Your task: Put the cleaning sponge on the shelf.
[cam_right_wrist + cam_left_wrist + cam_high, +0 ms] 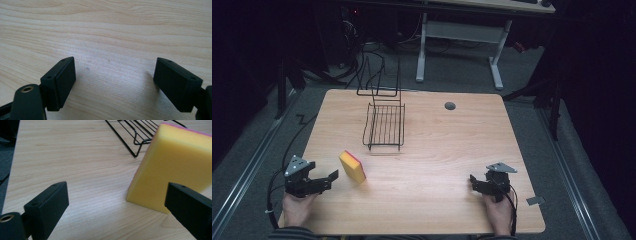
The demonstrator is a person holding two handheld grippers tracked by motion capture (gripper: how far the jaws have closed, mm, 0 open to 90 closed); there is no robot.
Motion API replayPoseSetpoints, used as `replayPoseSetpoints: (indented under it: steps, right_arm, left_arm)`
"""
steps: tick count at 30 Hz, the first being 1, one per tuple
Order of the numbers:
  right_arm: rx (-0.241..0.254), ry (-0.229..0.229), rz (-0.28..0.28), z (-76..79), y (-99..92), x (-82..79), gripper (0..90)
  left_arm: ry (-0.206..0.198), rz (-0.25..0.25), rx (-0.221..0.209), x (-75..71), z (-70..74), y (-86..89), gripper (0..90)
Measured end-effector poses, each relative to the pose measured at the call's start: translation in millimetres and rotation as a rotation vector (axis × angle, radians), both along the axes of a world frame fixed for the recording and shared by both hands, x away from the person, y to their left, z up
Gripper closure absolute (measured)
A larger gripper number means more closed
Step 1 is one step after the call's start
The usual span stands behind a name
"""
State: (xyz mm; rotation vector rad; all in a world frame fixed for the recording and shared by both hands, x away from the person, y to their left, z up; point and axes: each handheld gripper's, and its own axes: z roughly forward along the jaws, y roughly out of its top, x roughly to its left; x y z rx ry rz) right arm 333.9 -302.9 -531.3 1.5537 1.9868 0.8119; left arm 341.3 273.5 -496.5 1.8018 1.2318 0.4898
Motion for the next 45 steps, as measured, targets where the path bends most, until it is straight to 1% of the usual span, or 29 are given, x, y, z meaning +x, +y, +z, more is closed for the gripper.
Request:
replayPoseSetpoints:
  steps: [2,9,14,17,19,25,28,30,36,38,42,44,45]
  right_arm:
    - [0.001,0.000,0.000,0.0,0.0,0.0,18.2]
    - [0.001,0.001,-0.001,0.1,0.2,-0.1,18.2]
    - [0.001,0.001,-0.001,0.0,0.2,-0.1,18.2]
    - [0.000,0.000,-0.001,0.0,0.2,-0.1,18.1]
    - [0.000,0.000,-0.001,0.0,0.2,-0.1,18.1]
    - [0.000,0.000,-0.001,0.0,0.2,-0.1,18.1]
    - [-0.001,0.000,-0.001,0.0,0.2,-0.1,18.1]
    - [0.000,0.000,-0.001,0.0,0.2,-0.1,18.1]
    - [-0.001,0.000,-0.001,0.0,0.2,-0.1,18.1]
    - [-0.001,0.000,-0.001,0.0,0.2,-0.1,18.1]
    - [-0.001,0.000,-0.001,0.0,0.1,-0.2,18.1]
    - [-0.001,0.000,-0.001,0.0,0.1,-0.2,18.1]
    - [-0.001,0.000,-0.001,0.0,0.1,-0.2,18.1]
  left_arm:
    - [0.002,-0.012,-0.003,-2.2,0.8,-1.2,2.7]
    - [-0.002,-0.056,-0.005,-10.2,0.6,-8.8,0.9]
    - [-0.005,-0.092,0.008,-13.4,0.8,-18.4,0.1]
    - [0.001,-0.117,0.006,-14.3,0.8,-23.6,0.1]
    - [0.000,-0.124,0.015,-14.8,1.0,-27.0,0.0]
    - [0.006,-0.143,0.033,-13.1,0.4,-36.6,0.0]
    - [0.004,-0.151,0.056,-12.6,0.3,-41.5,0.0]
    - [0.007,-0.156,0.052,-11.4,-0.3,-43.6,0.0]
    - [0.016,-0.163,0.065,-6.0,-0.8,-50.8,0.0]
    - [0.019,-0.160,0.078,-4.0,-1.3,-53.6,0.0]
    - [0.030,-0.160,0.089,1.0,-3.2,-56.6,0.0]
    - [0.033,-0.157,0.083,3.3,-3.7,-57.9,0.0]
    - [0.035,-0.158,0.087,5.1,-3.9,-58.8,0.0]
